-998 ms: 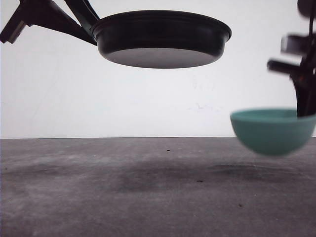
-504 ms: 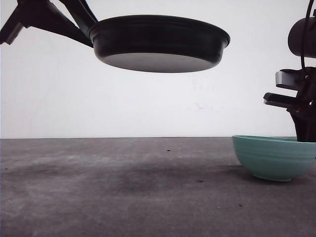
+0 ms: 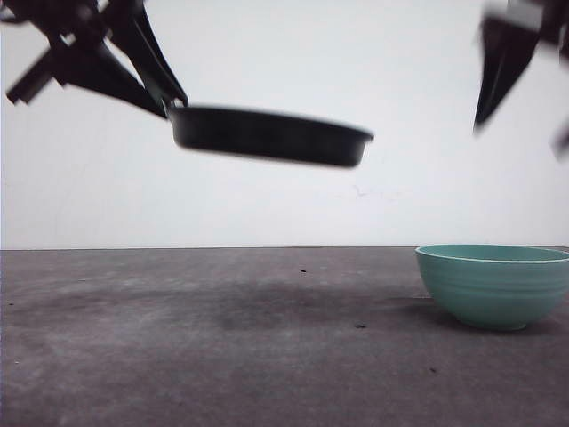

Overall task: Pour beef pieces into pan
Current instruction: 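Lower the pan of beef to the table with the left gripper and release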

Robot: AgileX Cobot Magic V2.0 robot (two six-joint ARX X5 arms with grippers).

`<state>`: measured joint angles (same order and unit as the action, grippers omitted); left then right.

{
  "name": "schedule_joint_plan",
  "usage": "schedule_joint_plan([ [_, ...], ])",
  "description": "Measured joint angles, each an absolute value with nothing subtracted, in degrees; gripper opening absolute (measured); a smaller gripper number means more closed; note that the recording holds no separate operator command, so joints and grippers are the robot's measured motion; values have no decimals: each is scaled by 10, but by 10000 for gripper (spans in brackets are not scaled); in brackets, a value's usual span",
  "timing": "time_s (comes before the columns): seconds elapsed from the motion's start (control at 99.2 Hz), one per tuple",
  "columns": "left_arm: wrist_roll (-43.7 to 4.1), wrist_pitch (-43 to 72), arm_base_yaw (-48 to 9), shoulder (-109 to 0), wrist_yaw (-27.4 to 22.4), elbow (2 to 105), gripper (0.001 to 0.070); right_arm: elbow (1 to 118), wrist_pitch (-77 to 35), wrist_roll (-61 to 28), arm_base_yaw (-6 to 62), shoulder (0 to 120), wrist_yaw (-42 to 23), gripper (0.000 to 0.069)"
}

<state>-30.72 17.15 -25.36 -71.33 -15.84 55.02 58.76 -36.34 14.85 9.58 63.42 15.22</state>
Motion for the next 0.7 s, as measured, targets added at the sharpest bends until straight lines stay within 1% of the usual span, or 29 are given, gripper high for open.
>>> schedule_joint_plan([
  [0.06,-307,160,-254,-740,-160,550,60,600,-364,145,105,586,170,191],
  [0.081,-307,156,-254,-749,-161,550,60,604,-364,143,109,571,172,147],
  [0.111,-307,150,-254,-763,-161,550,60,608,-364,141,114,548,174,99],
  [0.161,-307,138,-254,-787,-161,550,60,611,-363,138,124,508,176,52],
  [0.212,-307,126,-254,-809,-162,550,60,611,-371,137,131,475,178,32],
  [0.302,-307,109,-253,-848,-162,550,60,611,-395,137,132,430,178,20],
  [0.494,-309,96,-246,-922,-165,550,60,611,-460,137,132,370,164,16],
  [0.696,-309,71,-243,-948,-169,556,60,611,-502,135,132,336,163,16],
])
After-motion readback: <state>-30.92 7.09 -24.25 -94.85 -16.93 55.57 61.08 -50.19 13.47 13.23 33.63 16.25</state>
